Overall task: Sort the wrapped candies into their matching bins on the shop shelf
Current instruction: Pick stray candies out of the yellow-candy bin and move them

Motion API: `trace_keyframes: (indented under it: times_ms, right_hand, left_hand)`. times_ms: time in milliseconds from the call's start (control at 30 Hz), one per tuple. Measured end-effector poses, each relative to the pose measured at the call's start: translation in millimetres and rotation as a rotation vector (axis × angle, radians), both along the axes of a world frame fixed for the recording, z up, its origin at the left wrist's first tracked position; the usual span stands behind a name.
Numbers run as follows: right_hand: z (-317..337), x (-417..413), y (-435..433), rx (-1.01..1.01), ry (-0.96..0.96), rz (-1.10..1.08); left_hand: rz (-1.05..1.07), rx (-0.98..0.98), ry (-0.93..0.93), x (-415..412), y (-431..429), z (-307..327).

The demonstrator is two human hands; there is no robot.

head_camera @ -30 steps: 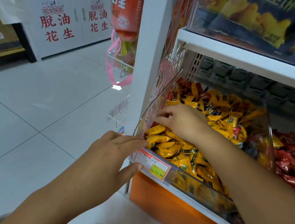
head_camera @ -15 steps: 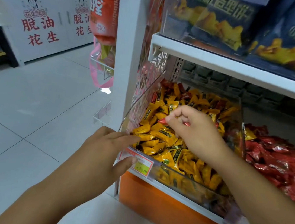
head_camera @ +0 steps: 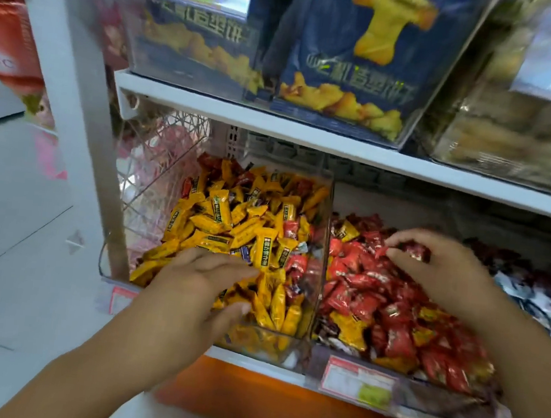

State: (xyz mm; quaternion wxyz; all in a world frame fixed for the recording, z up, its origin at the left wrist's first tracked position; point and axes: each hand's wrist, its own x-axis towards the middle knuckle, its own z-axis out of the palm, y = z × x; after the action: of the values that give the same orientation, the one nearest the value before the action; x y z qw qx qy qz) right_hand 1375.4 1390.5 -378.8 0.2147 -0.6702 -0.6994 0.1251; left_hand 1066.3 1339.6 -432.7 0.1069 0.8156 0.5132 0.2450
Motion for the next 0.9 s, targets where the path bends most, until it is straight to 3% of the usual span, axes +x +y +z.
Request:
trace_keyframes:
  times_ms: [67, 133, 200, 233, 300, 400, 533, 633, 700, 833, 900]
  right_hand:
    - [7, 0, -4, -0.059, -0.160, -0.018]
    - [20, -15, -10, 0.053, -0.328, -0.051]
    - [32, -47, -13, 0.224, -0.235, 0.115]
    - [33, -65, -11, 0.213, -0.148, 0.250]
    - [23, -96, 6, 0.042, -0.138, 0.435]
    - [5, -112, 54, -0.093, -0.333, 0.445]
    - [-2, -121, 94, -0.255, -0.383, 0.481]
    - [-8, -126, 101, -0.263, -0.437, 0.497]
    - [-11, -122, 98, -0.239, -0.355, 0.475]
    - [-7, -110, 77, -0.114, 0.012, 0.443]
    - [-3, -104, 63, -0.048, 0.056, 0.448]
  left_hand:
    - [-0.012, -0.008, 0.022, 4, 10, -1]
    - [-0.003, -0.016, 0.062, 4, 25, -1]
    - [0.025, -0.020, 0.124, 1, 43, -2]
    - [0.040, -0.036, 0.158, -2, 51, -4]
    - [0.073, -0.073, 0.147, -8, 64, -9]
    - [0.105, -0.094, 0.065, -10, 73, -12]
    - [0.103, -0.161, 0.235, -13, 80, -14]
    - [0.105, -0.212, 0.289, -10, 83, -14]
    - [0.121, -0.242, 0.331, -6, 83, -11]
    - [0.177, -0.198, 0.328, 1, 83, -9]
    - [0.216, -0.140, 0.304, 3, 84, -9]
